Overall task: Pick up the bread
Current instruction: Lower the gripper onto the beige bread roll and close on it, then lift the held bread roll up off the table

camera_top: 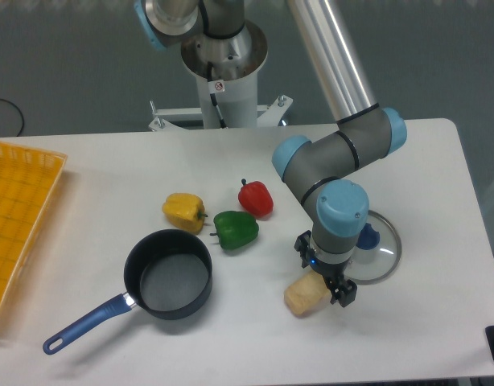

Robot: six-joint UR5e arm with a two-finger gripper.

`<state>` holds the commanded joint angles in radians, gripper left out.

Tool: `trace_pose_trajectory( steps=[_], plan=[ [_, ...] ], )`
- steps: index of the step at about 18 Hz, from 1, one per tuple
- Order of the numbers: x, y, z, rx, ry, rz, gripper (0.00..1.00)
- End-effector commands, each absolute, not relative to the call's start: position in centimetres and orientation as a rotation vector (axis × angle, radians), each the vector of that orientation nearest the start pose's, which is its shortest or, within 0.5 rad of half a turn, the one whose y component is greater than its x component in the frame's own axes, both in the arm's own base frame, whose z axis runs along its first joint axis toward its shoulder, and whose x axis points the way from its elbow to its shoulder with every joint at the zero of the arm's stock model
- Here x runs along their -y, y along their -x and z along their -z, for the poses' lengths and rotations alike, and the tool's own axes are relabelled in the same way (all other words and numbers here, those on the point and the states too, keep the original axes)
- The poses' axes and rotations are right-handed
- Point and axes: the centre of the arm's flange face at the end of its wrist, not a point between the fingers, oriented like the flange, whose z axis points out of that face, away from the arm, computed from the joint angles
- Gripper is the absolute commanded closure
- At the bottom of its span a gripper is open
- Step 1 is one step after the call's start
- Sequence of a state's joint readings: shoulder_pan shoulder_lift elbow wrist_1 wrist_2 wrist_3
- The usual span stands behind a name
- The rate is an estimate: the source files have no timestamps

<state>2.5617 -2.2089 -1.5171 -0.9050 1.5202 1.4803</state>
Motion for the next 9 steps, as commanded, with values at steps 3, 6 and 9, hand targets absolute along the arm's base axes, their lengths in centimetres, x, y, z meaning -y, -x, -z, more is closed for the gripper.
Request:
trace_pose_trajectory(
  steps=[3, 6, 9],
  plan=[
    [-49.31, 49.65, -19.39, -0.750, 2.974, -0.085, 0.36],
    [-49.31, 49.65, -19.39, -0.750, 2.974, -0.085, 0.50],
    [-49.29, 49.63, -19.69, -0.750, 2.973, -0.090, 0.57]
  ],
)
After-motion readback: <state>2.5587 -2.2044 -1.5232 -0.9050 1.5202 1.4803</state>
